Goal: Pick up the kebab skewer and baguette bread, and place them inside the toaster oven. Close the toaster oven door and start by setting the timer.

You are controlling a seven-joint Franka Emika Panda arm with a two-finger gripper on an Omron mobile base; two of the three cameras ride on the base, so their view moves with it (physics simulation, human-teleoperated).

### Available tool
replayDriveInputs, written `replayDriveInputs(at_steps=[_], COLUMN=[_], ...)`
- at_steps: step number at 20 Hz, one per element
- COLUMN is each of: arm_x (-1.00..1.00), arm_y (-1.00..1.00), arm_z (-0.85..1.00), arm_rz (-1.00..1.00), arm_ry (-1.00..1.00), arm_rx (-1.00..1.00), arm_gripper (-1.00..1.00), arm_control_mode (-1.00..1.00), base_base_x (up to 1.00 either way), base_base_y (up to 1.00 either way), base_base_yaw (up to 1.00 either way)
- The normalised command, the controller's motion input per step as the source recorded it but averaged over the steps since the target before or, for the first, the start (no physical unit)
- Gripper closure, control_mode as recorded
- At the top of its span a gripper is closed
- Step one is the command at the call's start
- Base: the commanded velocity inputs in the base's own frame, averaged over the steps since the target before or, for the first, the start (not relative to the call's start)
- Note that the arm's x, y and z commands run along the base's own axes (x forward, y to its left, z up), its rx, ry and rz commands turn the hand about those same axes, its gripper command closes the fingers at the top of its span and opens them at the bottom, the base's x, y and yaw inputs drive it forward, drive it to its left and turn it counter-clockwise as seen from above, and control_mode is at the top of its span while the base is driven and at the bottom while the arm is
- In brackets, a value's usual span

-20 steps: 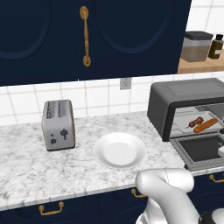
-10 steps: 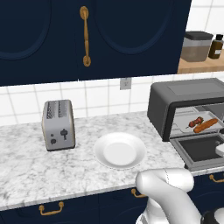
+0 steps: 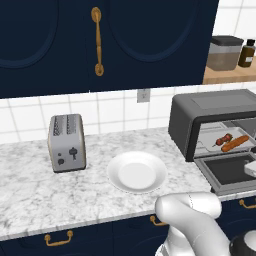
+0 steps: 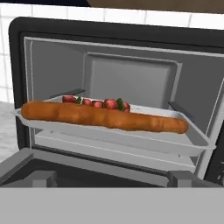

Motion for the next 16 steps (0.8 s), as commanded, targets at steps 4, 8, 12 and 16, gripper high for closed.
replayDriveInputs(at_steps=[4, 8, 12, 16], arm_x=[0.28, 0.37, 0.35, 0.34], arm_y=[-0.02, 0.0, 0.0, 0.0], arm_z=[0.03, 0.0, 0.0, 0.0], arm_rz=[-0.03, -0.03, -0.02, -0.04], arm_ry=[0.02, 0.0, 0.0, 0.0], arm_rx=[0.14, 0.1, 0.02, 0.01], arm_gripper=[-1.0, -1.0, -1.0, -1.0], arm_control_mode=[-1.0, -1.0, -1.0, -1.0], base_base_x=[0.0, 0.0, 0.0, 0.0], base_base_y=[0.0, 0.0, 0.0, 0.0], base_base_yaw=[0.0, 0.0, 0.0, 0.0])
